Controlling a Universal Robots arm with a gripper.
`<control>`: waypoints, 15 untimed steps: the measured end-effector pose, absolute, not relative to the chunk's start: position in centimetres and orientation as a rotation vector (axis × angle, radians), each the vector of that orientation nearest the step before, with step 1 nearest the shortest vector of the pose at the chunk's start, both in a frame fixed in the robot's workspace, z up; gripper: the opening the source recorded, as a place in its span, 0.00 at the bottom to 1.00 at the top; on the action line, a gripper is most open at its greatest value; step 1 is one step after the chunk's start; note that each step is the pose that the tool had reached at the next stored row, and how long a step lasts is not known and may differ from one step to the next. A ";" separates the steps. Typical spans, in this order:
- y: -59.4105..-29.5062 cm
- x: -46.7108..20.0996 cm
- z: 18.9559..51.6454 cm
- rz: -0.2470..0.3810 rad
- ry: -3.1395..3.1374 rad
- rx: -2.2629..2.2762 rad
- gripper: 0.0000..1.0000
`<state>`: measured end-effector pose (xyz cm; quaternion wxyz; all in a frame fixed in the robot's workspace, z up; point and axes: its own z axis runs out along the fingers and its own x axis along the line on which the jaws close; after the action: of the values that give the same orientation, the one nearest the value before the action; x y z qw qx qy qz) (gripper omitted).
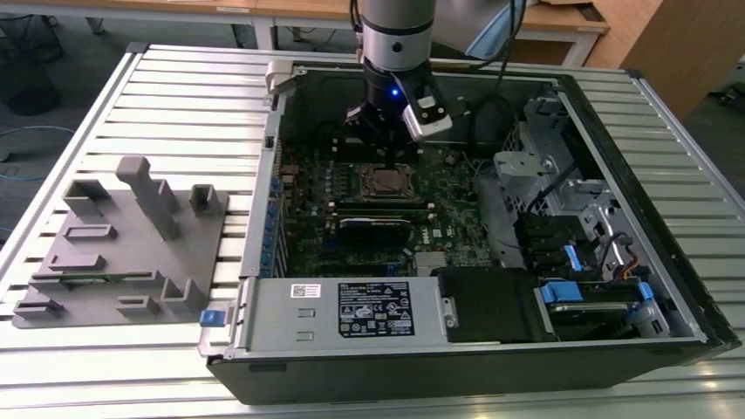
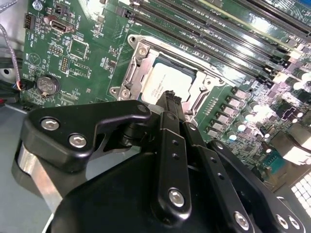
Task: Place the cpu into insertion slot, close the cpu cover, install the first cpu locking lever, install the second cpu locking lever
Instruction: 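Install the first cpu locking lever, then install the second cpu locking lever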
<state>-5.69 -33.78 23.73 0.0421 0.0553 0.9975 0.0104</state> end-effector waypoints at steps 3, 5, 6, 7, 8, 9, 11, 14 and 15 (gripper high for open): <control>-33.8 -5.7 23.9 0.032 3.053 0.169 0.11; -33.8 -5.7 24.0 0.032 3.053 0.169 0.11; -33.8 -5.7 24.0 0.032 3.053 0.169 0.11; -33.8 -5.7 24.1 0.032 3.053 0.169 0.11; -33.8 -5.7 24.1 0.032 3.053 0.169 0.11; -33.8 -5.7 24.2 0.032 3.053 0.169 0.11; -33.8 -5.7 24.3 0.032 3.053 0.169 0.11; -33.8 -5.7 24.5 0.032 3.053 0.169 0.11; -33.8 -5.7 24.5 0.032 3.053 0.169 0.11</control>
<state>-5.69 -33.78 24.51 0.0420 0.0553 0.9975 0.0105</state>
